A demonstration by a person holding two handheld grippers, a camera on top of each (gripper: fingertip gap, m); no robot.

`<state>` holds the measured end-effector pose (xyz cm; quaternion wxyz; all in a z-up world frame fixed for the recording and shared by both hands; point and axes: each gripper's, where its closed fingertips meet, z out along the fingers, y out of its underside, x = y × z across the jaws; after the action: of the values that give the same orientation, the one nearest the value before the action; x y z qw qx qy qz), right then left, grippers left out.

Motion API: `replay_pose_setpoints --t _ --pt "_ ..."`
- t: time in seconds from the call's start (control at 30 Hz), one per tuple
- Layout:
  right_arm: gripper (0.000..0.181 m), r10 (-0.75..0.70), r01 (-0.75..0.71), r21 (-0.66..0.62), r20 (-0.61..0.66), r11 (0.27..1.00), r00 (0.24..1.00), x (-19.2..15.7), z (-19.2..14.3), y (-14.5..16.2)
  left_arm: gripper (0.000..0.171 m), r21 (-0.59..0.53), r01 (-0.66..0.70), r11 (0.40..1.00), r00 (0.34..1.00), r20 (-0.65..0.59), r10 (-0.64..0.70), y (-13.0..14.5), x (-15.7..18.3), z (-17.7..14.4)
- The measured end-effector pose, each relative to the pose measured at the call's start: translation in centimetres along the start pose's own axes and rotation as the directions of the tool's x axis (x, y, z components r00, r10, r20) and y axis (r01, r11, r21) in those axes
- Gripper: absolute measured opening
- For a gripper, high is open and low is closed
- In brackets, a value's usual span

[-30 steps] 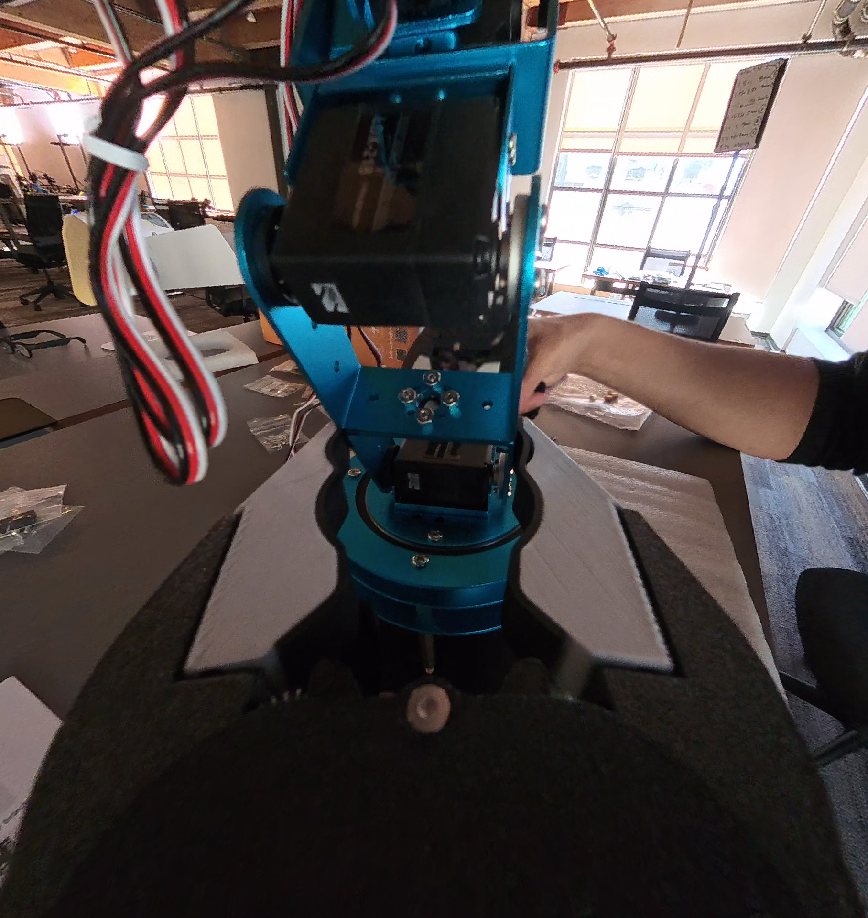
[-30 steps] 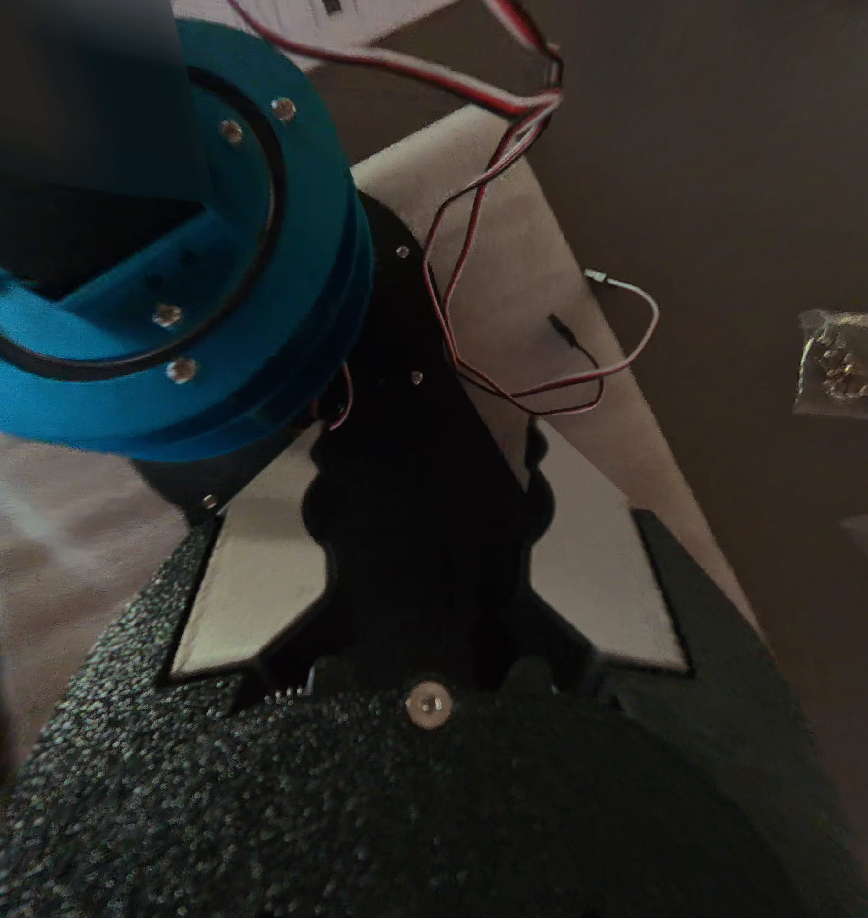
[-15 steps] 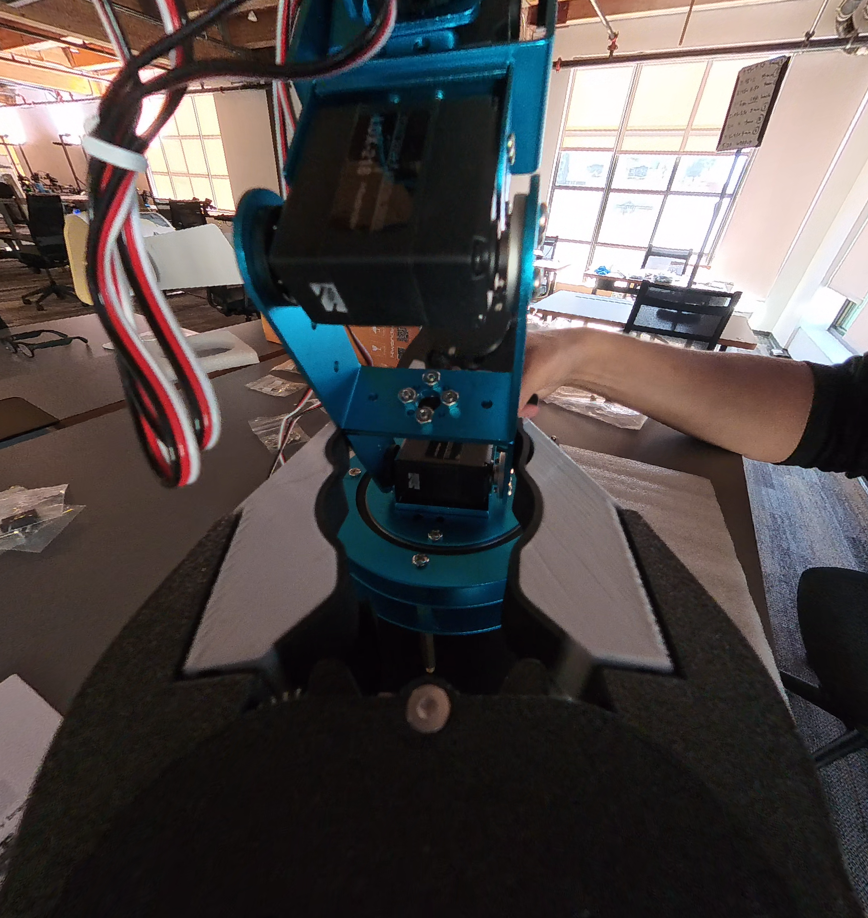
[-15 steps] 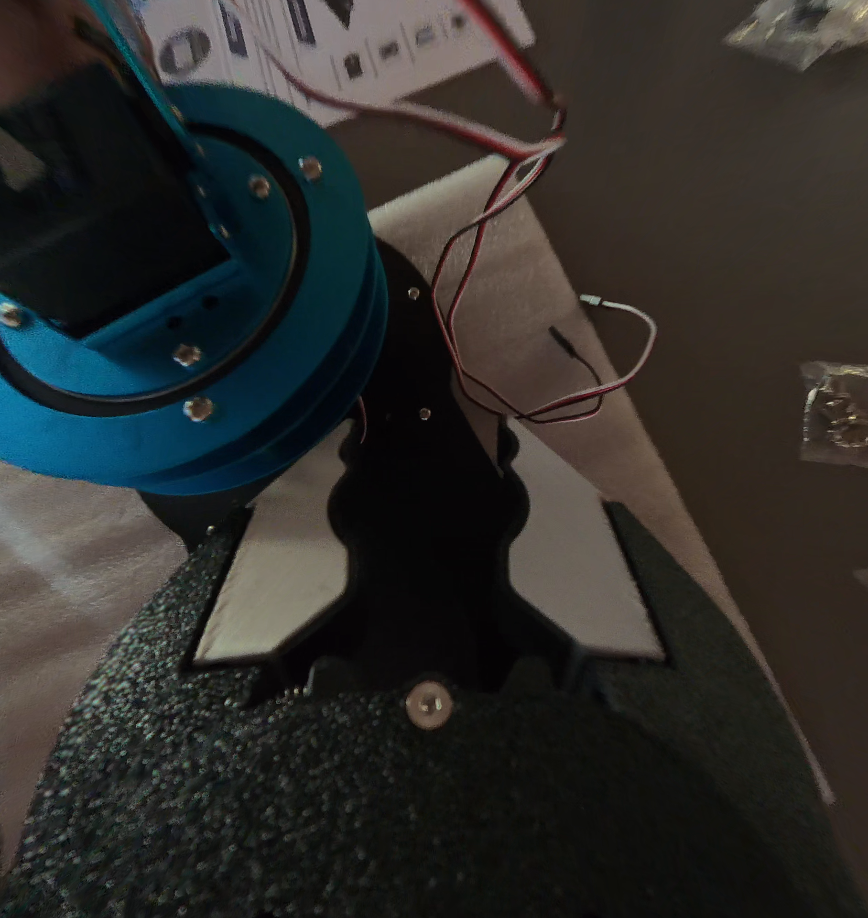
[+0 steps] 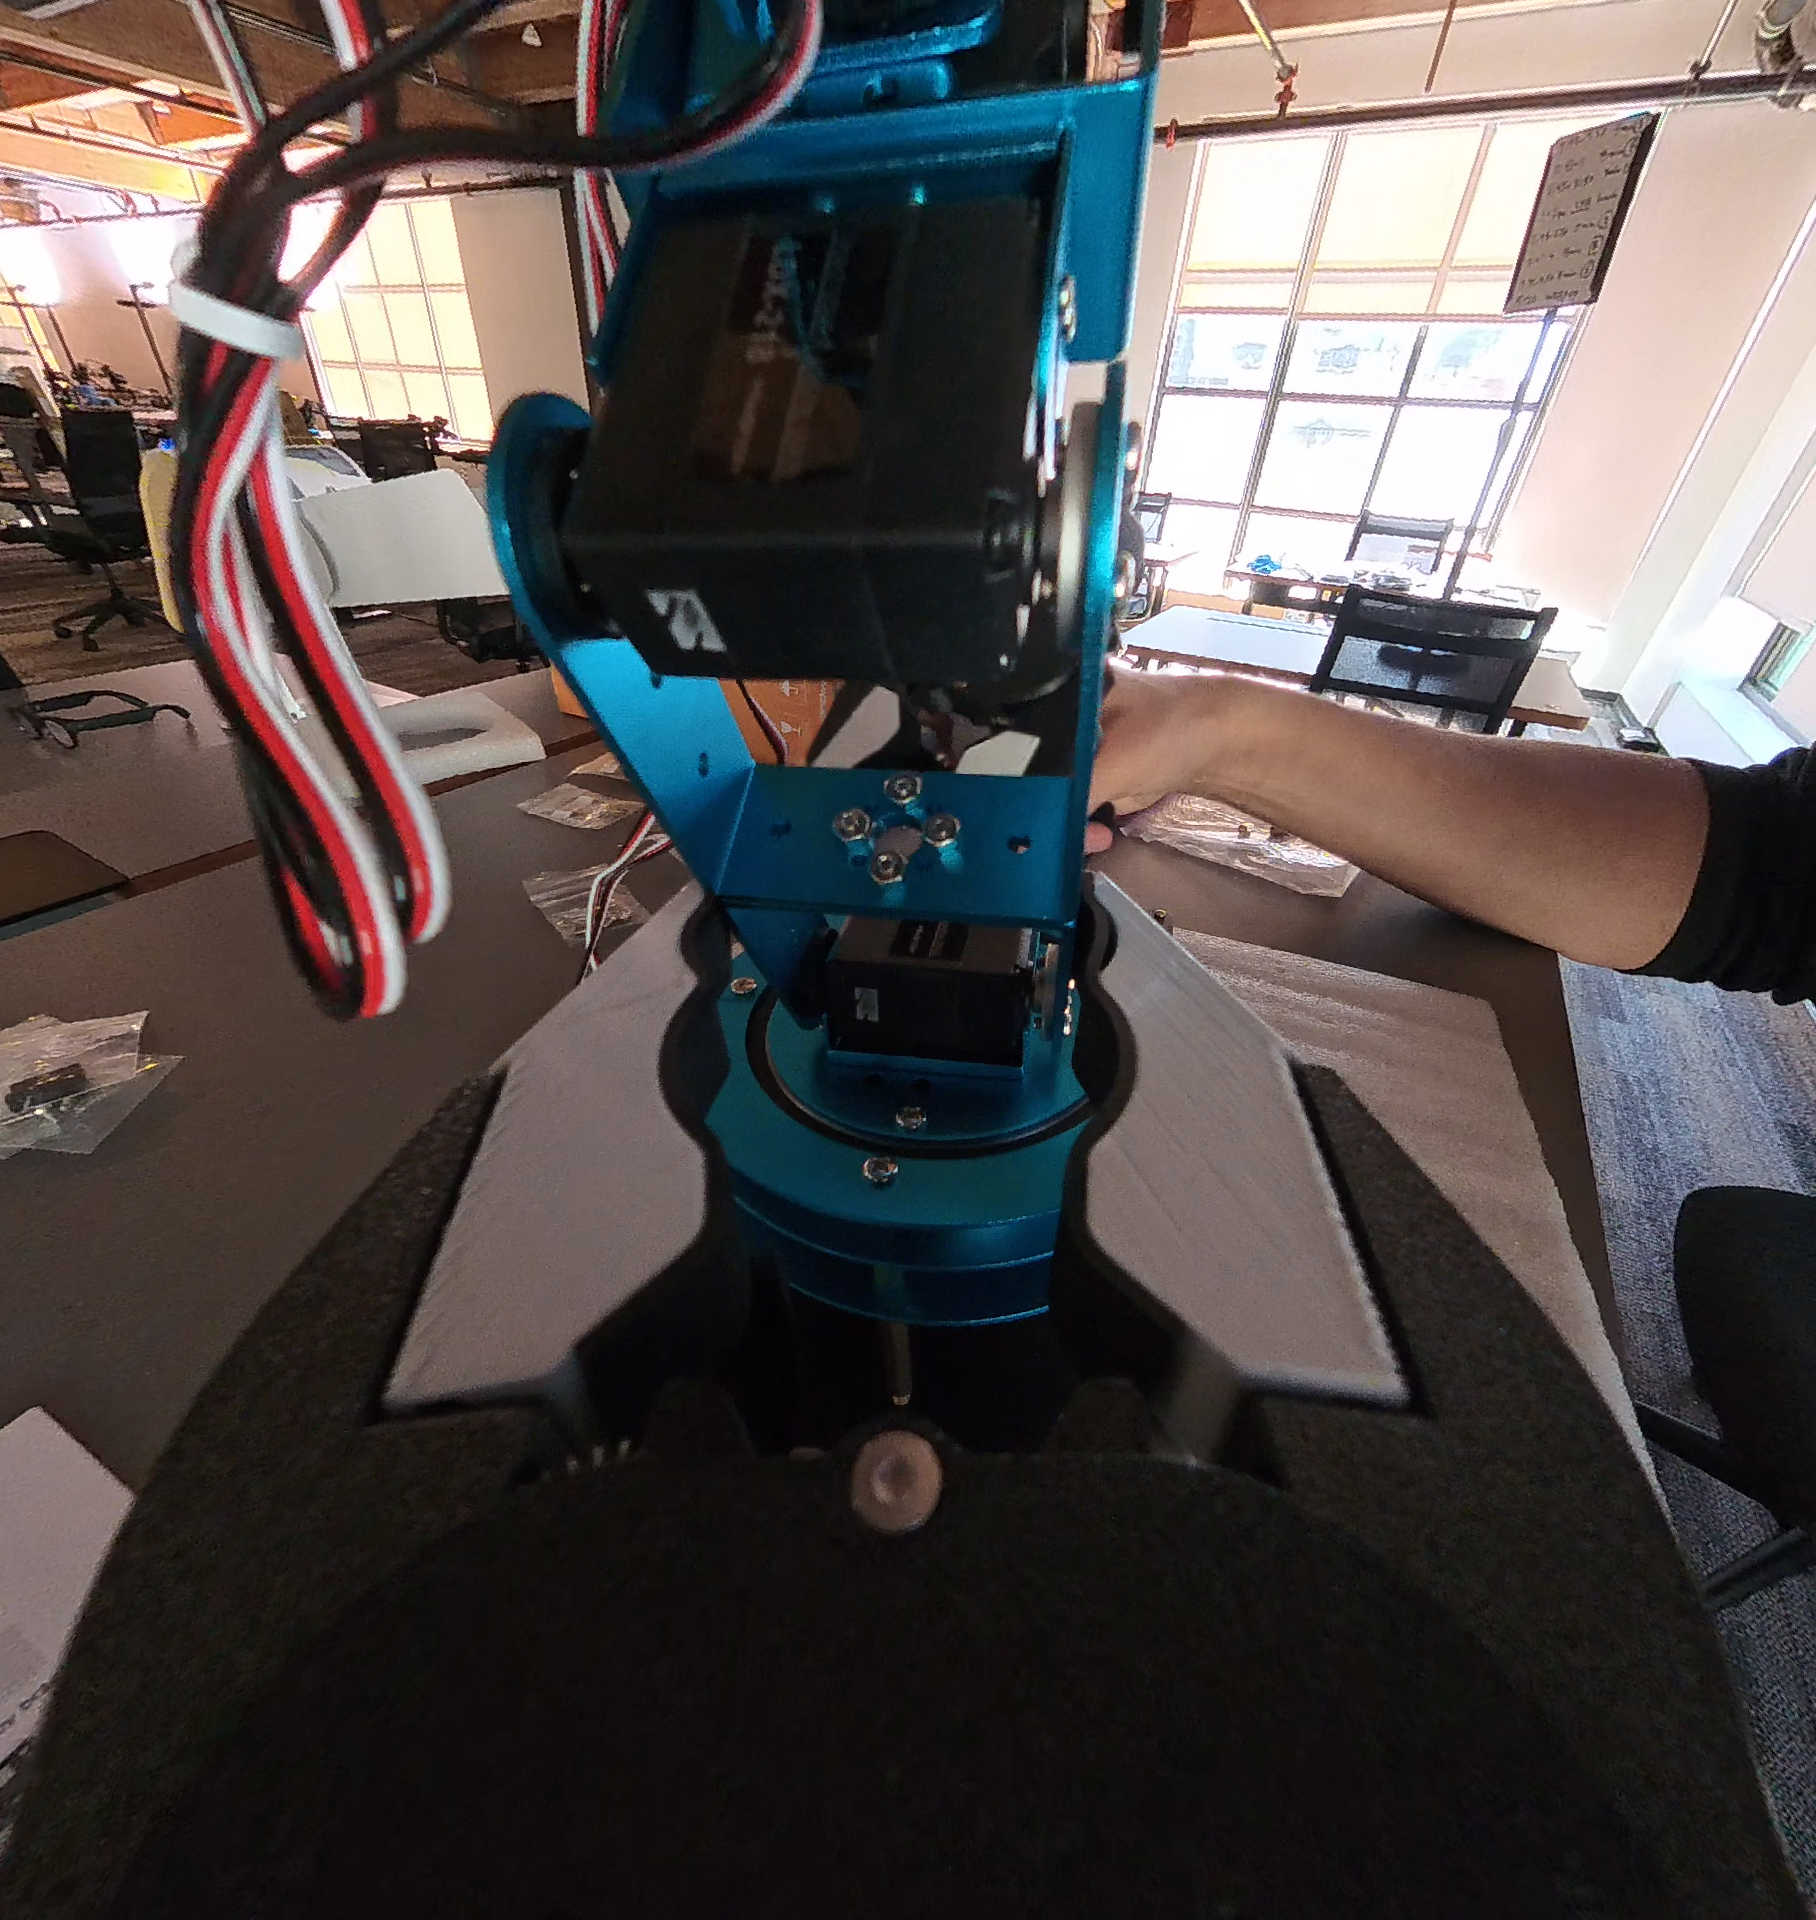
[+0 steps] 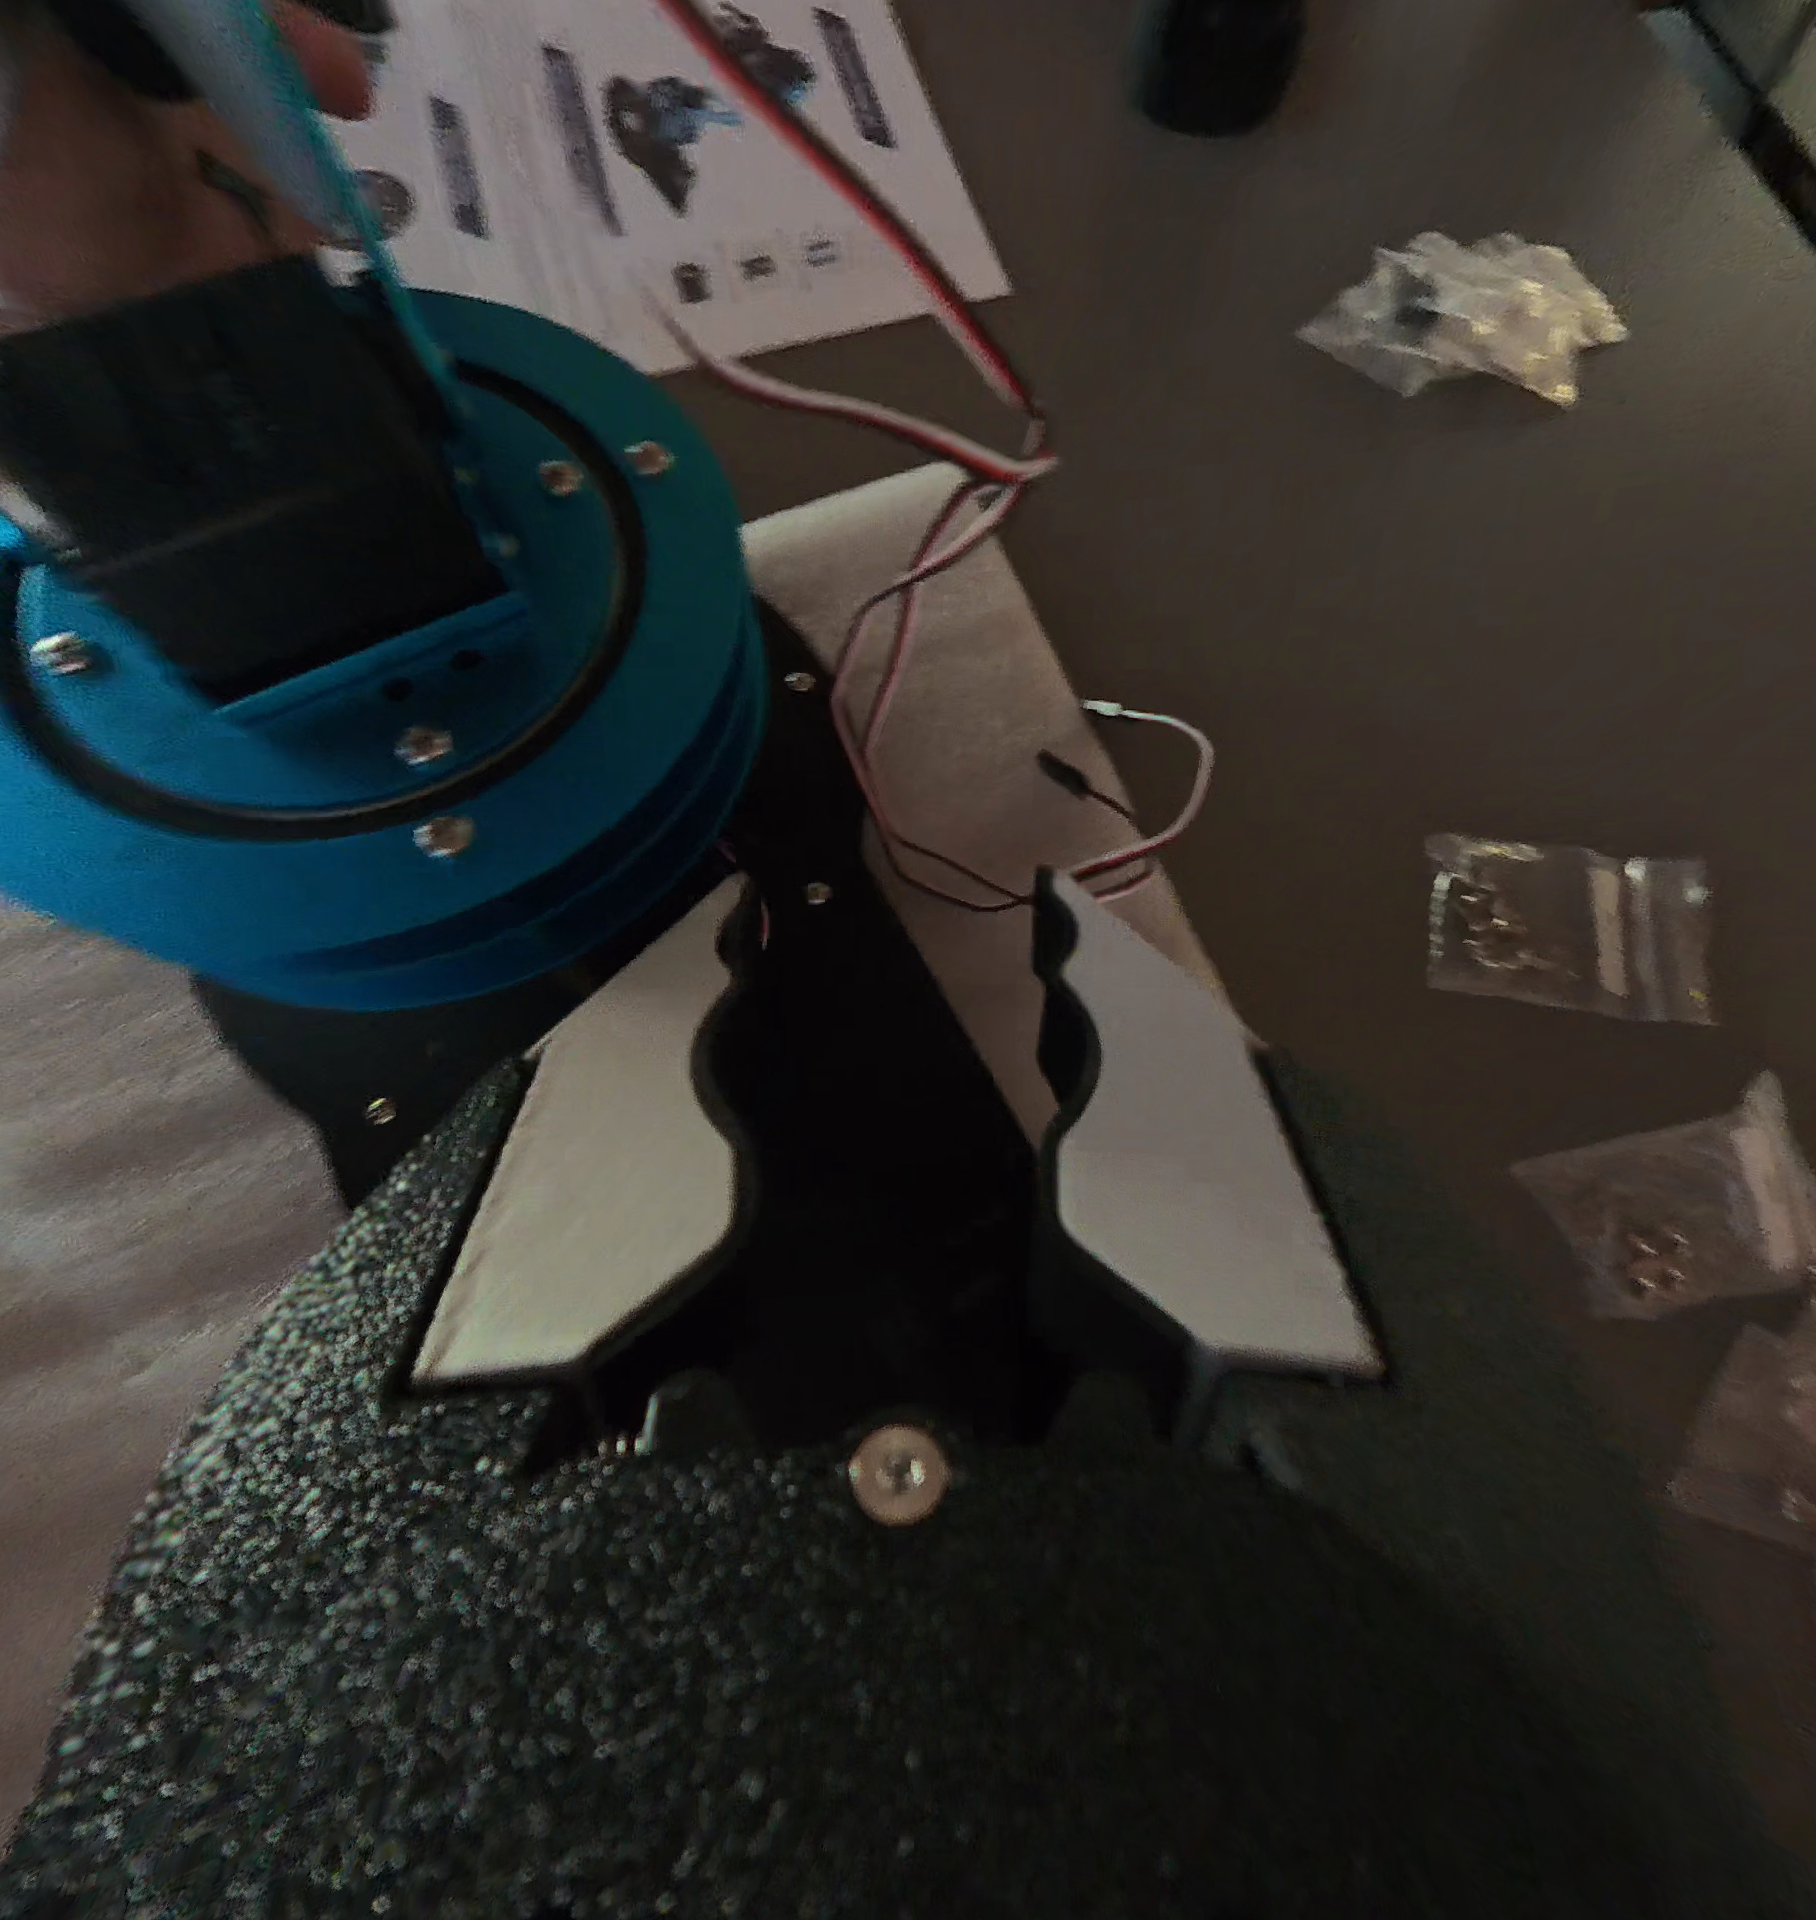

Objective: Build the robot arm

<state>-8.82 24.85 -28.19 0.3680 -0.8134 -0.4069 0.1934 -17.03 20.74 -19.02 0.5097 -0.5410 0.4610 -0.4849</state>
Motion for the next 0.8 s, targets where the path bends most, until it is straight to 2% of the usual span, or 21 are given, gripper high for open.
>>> replay_pose_setpoints --t 0.1,0.17,0.27,0.33,0.43,0.6,0.8 --pt "0.039 -0.007 0.009 -0.019 0.138 1.000 0.990 -2.1 0.1 0.7 0.066 0.000 0.001 1.000 1.000 -0.001 -0.001 0.0 0.0 0.0" --pt "0.040 -0.017 0.021 -0.029 0.144 0.999 0.989 -2.3 0.4 1.0 0.066 0.000 0.000 1.000 1.000 -0.001 0.000 0.0 0.0 0.0" --pt "0.039 -0.010 0.019 -0.039 0.233 0.999 0.972 -3.6 0.6 1.5 0.066 -0.001 0.001 1.000 1.000 -0.001 -0.001 0.0 0.0 0.0" --pt "0.037 -0.034 0.051 -0.076 0.214 0.996 0.976 -3.4 1.4 2.2 0.066 -0.003 -0.001 1.000 1.000 0.000 0.001 0.0 0.0 0.0" --pt "0.019 -0.096 0.112 -0.074 0.184 0.991 0.978 -3.6 1.6 2.1 0.065 -0.006 -0.014 1.000 1.000 0.002 0.014 0.0 0.1 0.0" --pt "0.016 -0.119 0.129 -0.064 0.140 0.990 0.983 -3.0 1.7 1.8 0.065 0.002 -0.069 0.998 0.998 -0.005 0.069 -0.1 0.7 -0.1" --pt "0.016 -0.014 0.041 -0.098 0.257 0.994 0.966 -4.1 0.6 2.6 0.065 0.000 -0.081 0.997 0.997 -0.007 0.081 0.0 1.1 -0.2"
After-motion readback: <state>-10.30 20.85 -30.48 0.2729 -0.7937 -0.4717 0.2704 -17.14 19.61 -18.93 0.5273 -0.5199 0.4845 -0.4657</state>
